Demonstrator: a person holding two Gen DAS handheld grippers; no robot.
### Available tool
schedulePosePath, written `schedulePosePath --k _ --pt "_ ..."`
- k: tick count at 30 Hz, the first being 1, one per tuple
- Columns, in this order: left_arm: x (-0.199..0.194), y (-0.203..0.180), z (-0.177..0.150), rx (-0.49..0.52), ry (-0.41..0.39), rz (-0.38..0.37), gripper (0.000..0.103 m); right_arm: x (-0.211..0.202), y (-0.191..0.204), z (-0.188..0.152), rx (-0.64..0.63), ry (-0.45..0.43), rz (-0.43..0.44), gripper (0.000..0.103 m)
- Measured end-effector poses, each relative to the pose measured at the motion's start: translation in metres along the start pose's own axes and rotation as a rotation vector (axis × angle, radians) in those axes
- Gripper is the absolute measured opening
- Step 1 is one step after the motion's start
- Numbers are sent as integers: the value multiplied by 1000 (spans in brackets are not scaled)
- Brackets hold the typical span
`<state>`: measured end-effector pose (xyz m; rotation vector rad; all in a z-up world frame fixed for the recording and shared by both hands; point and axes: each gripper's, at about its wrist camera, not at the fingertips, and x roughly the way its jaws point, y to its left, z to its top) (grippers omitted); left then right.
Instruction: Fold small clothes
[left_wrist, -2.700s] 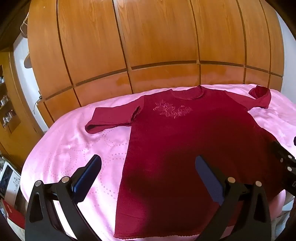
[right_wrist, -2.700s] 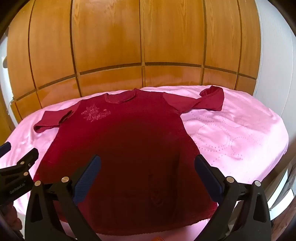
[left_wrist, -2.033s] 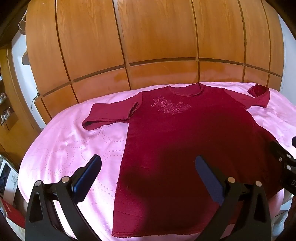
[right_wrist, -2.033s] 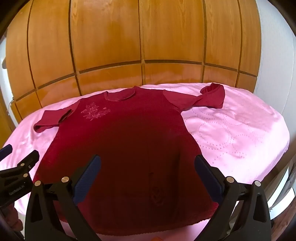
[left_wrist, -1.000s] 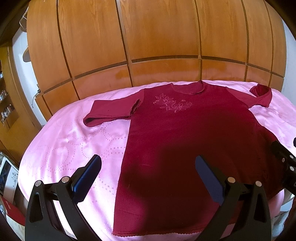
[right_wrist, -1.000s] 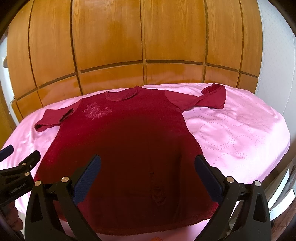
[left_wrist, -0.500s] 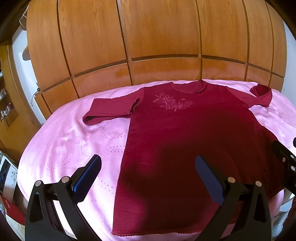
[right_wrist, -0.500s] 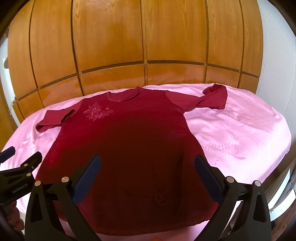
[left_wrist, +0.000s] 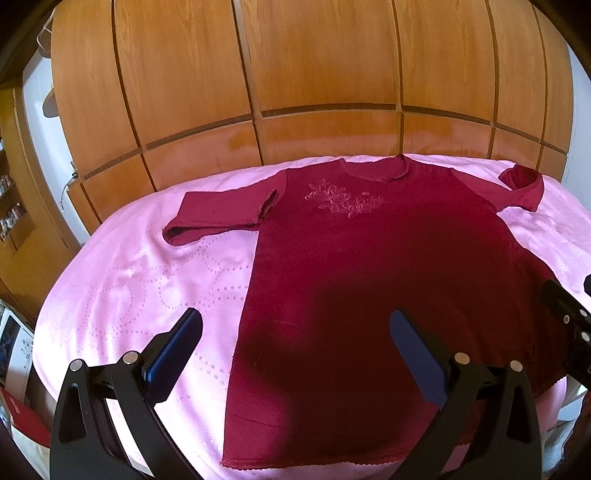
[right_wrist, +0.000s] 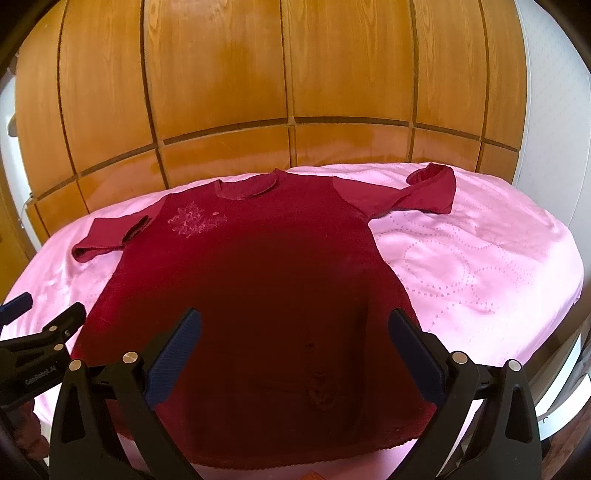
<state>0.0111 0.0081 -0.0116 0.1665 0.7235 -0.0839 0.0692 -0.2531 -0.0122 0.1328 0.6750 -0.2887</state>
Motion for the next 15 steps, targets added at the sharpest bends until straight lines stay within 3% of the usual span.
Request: schedulePosePath --k 4,7,8,11,15 --pt "13 10 2 -39 56 -29 101 -1 -12 5 41 -29 36 100" --pt "31 29 1 -101 119 -122 101 -6 -36 15 87 -102 98 100" --pt "39 39 0 -146 142 -162 101 -5 -48 19 109 -104 77 100" --pt "56 59 -4 -231 169 -219 101 7 -82 26 143 -13 14 100" --pt "71 67 -8 -200 171 -258 101 19 -133 15 250 38 34 100"
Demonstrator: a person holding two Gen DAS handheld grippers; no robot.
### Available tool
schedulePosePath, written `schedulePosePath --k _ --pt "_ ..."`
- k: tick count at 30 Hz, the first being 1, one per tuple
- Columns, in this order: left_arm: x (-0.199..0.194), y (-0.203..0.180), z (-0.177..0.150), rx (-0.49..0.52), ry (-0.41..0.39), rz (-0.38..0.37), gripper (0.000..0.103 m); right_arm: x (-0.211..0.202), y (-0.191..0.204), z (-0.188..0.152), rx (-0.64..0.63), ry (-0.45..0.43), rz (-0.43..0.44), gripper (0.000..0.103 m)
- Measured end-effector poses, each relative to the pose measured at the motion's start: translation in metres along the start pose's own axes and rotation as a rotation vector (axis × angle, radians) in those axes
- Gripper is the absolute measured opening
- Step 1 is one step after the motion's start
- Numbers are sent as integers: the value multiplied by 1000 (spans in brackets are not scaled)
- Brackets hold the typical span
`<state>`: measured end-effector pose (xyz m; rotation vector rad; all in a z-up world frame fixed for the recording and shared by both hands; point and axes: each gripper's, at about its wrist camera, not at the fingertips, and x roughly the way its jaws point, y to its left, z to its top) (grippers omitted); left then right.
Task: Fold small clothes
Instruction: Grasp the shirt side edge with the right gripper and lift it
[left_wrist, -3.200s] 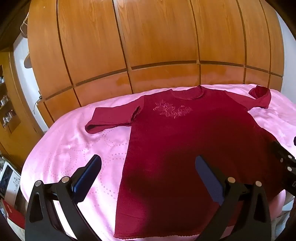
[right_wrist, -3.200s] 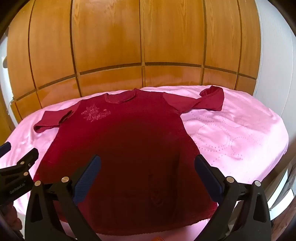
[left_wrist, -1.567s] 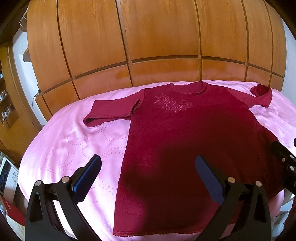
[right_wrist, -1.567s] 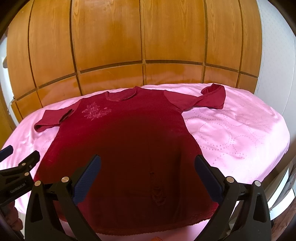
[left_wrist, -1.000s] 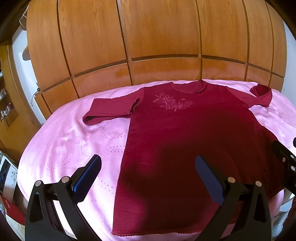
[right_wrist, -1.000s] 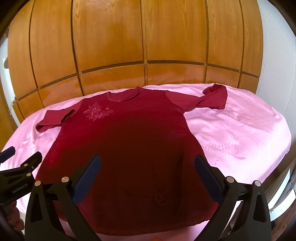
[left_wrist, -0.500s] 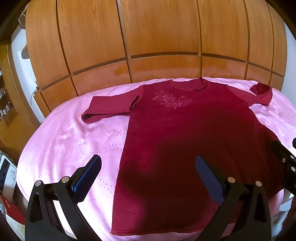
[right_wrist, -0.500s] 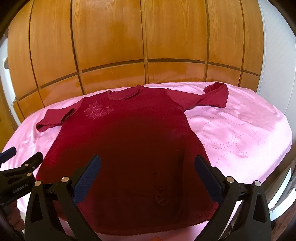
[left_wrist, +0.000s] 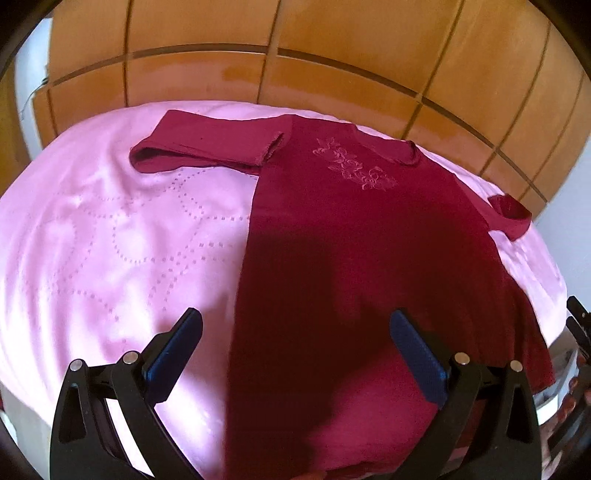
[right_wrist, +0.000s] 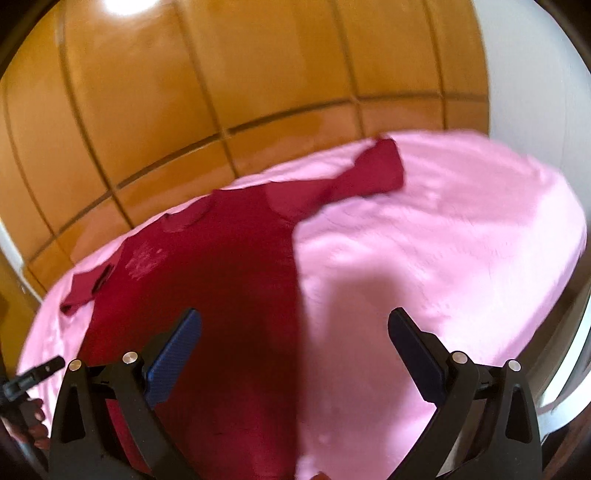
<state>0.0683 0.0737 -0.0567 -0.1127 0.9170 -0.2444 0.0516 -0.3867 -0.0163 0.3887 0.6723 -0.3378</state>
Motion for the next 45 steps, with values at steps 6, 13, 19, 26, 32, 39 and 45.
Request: schedulePosePath --k 6,13,19,26,32,39,45 --pt "19 10 -11 80 12 31 101 16 -52 -19 190 157 97 98" --pt "29 20 -32 79 31 -1 101 13 -39 -34 209 267 278 78" --pt "29 21 -43 91 15 29 101 40 -30 -54 164 370 264 15" --pt "28 24 -41 97 46 14 101 20 -44 -41 103 310 223 8" --pt "26 23 -44 109 33 25 101 44 -50 -64 108 371 183 10" --pt "10 29 -27 59 -3 -22 101 23 -54 -25 129 215 175 50" --pt "18 18 18 13 -50 -54 101 44 -30 13 68 137 187 50"
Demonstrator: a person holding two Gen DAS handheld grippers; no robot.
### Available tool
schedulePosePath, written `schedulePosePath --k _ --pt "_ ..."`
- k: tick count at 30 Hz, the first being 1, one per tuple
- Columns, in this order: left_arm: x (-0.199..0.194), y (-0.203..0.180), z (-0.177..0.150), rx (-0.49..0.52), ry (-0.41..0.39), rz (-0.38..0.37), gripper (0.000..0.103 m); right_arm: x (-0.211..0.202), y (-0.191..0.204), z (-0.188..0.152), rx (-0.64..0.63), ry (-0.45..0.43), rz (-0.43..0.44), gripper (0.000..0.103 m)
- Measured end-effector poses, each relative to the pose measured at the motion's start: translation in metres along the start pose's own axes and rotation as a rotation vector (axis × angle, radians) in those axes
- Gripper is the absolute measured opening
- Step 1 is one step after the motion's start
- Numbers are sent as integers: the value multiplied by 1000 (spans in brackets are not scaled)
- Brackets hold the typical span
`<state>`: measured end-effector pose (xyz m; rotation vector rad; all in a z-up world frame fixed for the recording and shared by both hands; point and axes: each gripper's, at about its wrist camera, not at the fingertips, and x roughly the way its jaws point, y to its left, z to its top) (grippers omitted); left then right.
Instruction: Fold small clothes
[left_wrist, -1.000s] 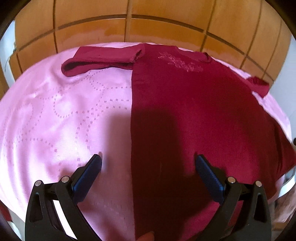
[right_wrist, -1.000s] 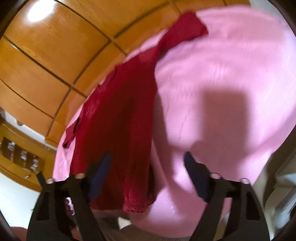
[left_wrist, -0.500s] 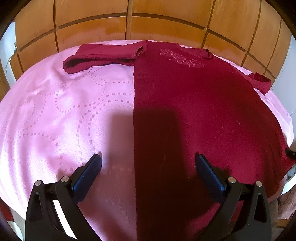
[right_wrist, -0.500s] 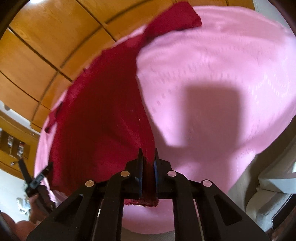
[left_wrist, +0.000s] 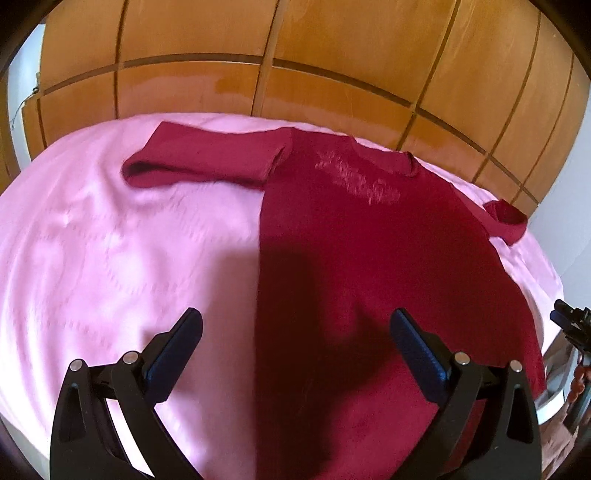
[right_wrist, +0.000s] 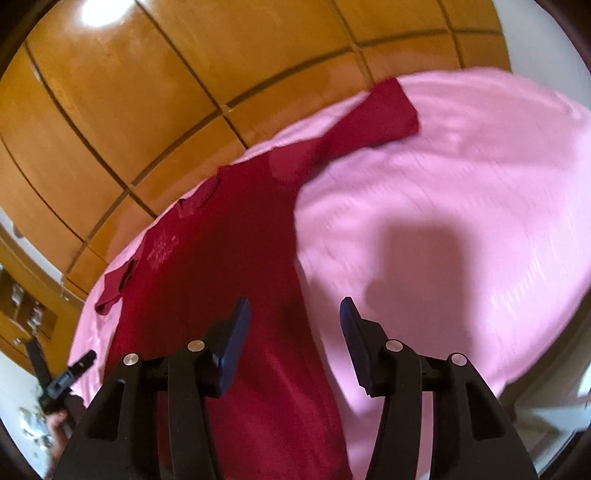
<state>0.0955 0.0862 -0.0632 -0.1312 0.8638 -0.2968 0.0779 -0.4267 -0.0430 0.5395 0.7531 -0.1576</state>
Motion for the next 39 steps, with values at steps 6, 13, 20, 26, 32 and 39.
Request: schedulePosePath --k 6,13,20,26,32,39 --pt "45 -29 32 51 40 -10 101 51 45 25 -103 18 36 50" --pt "99 -33 52 46 73 51 101 117 86 39 -245 62 27 50" --pt "91 -5 42 -41 37 105 101 147 65 41 -221 114 -100 48" --pt "74 25 43 -106 -18 236 101 155 134 55 -306 96 77 53" --pt "82 64 41 -234 19 264 101 200 237 58 -417 167 293 61" --pt "89 58 37 -179 16 308 101 268 334 55 -496 278 381 61"
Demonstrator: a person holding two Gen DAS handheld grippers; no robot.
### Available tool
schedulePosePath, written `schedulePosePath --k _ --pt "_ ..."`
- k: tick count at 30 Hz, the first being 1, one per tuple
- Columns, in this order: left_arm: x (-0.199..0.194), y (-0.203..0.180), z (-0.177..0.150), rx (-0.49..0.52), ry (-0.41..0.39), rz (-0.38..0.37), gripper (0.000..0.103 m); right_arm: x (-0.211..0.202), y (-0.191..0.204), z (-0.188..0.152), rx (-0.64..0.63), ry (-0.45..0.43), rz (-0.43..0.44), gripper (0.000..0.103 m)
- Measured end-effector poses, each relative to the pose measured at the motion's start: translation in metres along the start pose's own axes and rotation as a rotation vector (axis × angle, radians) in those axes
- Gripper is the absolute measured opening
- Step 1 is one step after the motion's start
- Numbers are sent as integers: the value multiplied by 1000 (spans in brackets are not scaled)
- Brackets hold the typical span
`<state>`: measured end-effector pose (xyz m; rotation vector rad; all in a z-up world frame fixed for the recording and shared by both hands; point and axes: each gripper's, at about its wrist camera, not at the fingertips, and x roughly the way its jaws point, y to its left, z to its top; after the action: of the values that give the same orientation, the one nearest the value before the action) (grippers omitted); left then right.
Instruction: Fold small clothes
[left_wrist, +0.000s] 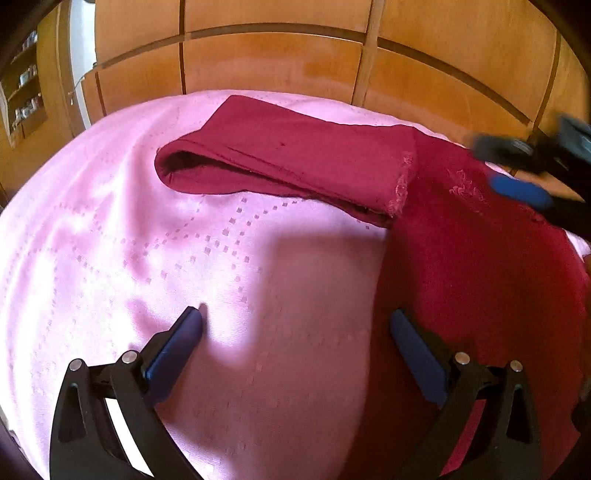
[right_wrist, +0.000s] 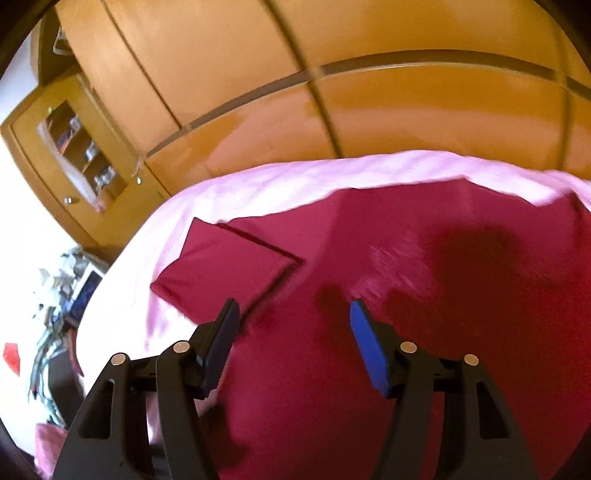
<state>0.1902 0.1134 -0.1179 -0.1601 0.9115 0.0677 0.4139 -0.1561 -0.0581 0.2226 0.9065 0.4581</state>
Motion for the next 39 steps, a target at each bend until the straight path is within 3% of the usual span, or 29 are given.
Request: schedulePosePath --k 8,9,11,13,16,23,28,39 --pt "1 0 0 -2 -2 -2 101 65 25 32 -122 82 -66 61" --pt "1 0 0 2 -2 4 101 70 25 32 -128 96 -68 57" --pt "7 -3 4 6 -2 9 101 81 24 28 -158 144 -57 34" --pt "8 -4 5 11 -3 16 101 86 26 22 -198 169 -48 18" --pt "11 -5 6 13 -3 18 101 81 23 18 -197 161 -31 5" --pt "11 -5 5 13 -2 19 101 36 7 20 -106 57 22 5" --pt "11 -5 5 14 -2 20 101 -7 -20 21 -26 -23 1 5" --pt "10 -6 4 13 -2 20 101 -85 -110 10 77 -114 -189 5"
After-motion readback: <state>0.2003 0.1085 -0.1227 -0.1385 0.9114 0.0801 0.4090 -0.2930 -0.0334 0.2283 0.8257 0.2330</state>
